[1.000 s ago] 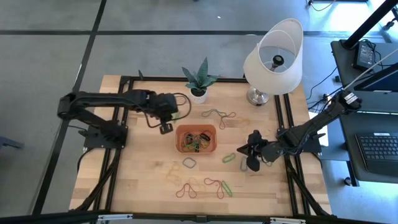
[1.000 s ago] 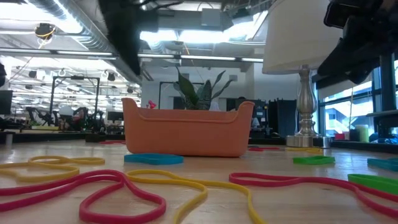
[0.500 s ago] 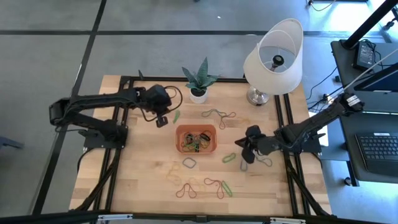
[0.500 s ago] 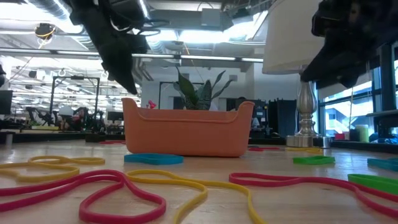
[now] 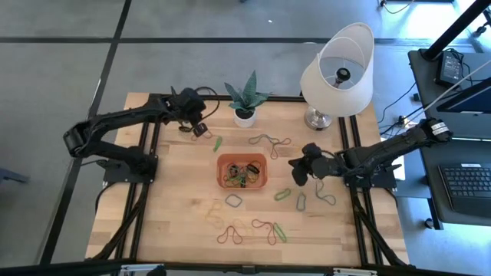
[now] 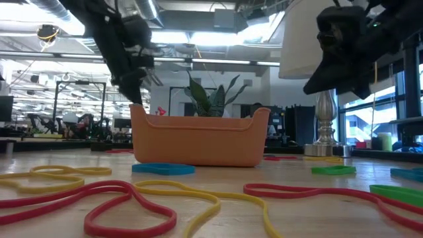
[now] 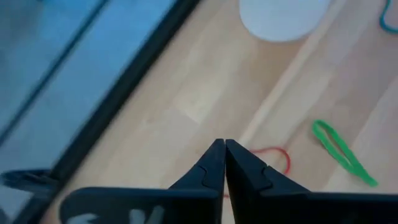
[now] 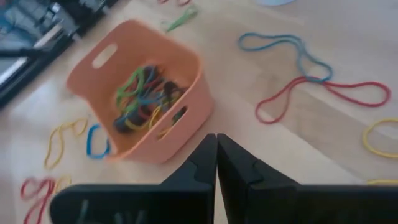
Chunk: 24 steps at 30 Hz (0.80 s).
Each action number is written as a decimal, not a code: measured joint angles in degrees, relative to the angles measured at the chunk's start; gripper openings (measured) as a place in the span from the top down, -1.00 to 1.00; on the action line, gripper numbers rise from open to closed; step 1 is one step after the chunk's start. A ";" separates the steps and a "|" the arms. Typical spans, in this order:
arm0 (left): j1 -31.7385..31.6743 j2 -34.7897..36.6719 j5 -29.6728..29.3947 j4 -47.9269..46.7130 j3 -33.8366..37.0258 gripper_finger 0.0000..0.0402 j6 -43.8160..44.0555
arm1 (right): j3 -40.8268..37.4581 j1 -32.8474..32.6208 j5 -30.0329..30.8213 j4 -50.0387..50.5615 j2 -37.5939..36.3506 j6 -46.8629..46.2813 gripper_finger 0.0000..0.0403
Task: Pick and place rubber bands into bin
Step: Put the red rubber band into the orange bin
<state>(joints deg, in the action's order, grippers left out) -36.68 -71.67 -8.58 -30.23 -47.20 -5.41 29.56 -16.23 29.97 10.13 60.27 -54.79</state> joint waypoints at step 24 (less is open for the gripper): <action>-4.40 -25.89 4.02 -0.90 -2.80 0.33 -1.84 | 0.00 5.64 0.60 -0.04 0.00 -3.67 0.92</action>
<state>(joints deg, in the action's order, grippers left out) -41.08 -97.56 -4.56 -31.13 -50.00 -7.25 29.56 -10.59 30.56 10.09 60.27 -58.46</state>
